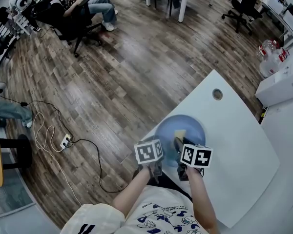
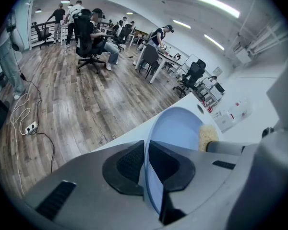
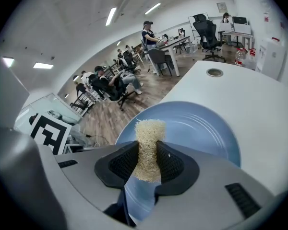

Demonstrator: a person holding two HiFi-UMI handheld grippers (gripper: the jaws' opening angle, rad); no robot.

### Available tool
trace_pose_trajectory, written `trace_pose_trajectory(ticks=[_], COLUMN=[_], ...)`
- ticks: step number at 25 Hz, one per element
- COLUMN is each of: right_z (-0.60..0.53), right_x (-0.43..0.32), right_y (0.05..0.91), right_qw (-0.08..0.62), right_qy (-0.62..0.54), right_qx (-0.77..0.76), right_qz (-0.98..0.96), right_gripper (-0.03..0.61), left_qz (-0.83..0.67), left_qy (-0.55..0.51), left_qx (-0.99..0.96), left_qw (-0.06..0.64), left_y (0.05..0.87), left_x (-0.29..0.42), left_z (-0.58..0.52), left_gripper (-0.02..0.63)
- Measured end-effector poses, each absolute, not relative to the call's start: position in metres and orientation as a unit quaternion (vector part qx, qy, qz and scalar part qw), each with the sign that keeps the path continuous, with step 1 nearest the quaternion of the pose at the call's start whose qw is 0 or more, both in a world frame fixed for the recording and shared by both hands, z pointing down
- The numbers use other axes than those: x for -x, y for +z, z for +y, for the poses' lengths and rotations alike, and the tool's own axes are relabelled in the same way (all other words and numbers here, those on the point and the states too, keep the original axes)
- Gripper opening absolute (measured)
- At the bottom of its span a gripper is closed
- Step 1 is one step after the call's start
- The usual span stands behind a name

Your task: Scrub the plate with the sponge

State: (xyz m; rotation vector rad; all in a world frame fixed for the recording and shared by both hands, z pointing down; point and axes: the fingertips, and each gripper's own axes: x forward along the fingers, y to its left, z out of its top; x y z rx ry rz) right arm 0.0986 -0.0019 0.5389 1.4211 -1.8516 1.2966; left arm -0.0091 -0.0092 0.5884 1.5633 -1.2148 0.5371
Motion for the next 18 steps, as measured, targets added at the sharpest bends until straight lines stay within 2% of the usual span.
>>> trace_pose_trajectory(ticks=[8,18], right_z=[-0.014,-0.009], right_x=[-0.104,-0.118], right_y=[0.526,0.532], right_qw=[0.214,0.208], right_qy=[0.405,0.415], right_qx=[-0.557,-0.579], right_qz=[-0.693,-0.67], right_gripper=[0.117,0.117], left_qz=[-0.512,-0.512], left_qy=[0.228,0.234], left_qx=[-0.652,-0.654], left_qw=[0.511,0.506], left_y=[0.589,0.589], left_x=[0.01,0.008], left_z=[-0.009,-0.008], left_gripper=[0.026,0.026])
